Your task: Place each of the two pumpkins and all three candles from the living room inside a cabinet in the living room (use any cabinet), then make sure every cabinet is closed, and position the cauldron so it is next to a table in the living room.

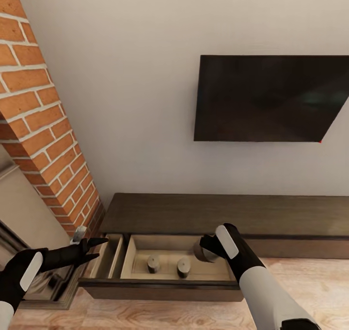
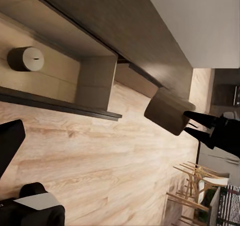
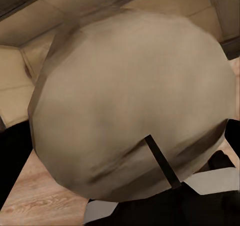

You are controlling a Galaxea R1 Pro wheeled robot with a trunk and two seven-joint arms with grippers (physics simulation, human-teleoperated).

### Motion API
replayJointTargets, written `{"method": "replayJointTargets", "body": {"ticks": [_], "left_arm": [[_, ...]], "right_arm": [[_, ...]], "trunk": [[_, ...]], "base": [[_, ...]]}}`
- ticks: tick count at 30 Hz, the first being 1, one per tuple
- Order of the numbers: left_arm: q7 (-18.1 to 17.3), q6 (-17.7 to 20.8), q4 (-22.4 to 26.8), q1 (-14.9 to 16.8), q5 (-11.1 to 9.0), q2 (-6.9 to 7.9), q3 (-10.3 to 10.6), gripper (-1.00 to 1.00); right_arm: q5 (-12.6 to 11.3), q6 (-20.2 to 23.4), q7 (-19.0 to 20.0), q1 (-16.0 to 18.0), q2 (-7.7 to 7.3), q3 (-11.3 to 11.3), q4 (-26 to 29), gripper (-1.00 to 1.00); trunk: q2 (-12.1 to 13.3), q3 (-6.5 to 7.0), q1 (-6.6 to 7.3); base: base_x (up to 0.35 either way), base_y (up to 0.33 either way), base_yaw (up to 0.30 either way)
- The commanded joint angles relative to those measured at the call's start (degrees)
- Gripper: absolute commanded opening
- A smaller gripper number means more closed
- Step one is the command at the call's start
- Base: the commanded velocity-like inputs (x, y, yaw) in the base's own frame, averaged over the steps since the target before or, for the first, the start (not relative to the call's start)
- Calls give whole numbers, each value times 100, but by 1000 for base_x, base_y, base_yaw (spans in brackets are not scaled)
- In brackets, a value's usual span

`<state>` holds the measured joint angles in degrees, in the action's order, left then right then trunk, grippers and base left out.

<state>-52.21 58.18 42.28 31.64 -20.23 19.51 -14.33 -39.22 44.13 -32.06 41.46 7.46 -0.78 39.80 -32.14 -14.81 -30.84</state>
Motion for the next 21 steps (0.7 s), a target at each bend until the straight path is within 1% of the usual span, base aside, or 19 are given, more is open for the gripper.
{"method": "replayJointTargets", "body": {"ticks": [1, 7, 10, 17, 21], "left_arm": [[0, 0, 0, 0, 0, -3, 2, 100], [0, -1, 0, 0, 0, -9, 8, 100], [6, -7, 0, 0, -2, -9, 9, 100], [1, -6, 0, 0, 0, -17, 9, 100], [0, -8, 0, 0, 1, -21, 12, 100]], "right_arm": [[-3, -12, -4, 1, 0, -7, -36, -100], [10, -42, -239, -6, 5, -18, -382, -100], [12, -44, -379, -7, 31, -19, -439, -100], [35, -70, -430, -7, 62, -26, -475, -100], [44, -59, -449, -7, 65, -32, -509, -100]], "trunk": [[0, 0, 0], [0, 0, 0], [0, 0, 0], [0, 0, 0], [0, 0, 0]], "base": [[126, -12, 0], [43, -3, 0], [232, 0, 0], [242, 0, 0], [92, 0, 0]]}}
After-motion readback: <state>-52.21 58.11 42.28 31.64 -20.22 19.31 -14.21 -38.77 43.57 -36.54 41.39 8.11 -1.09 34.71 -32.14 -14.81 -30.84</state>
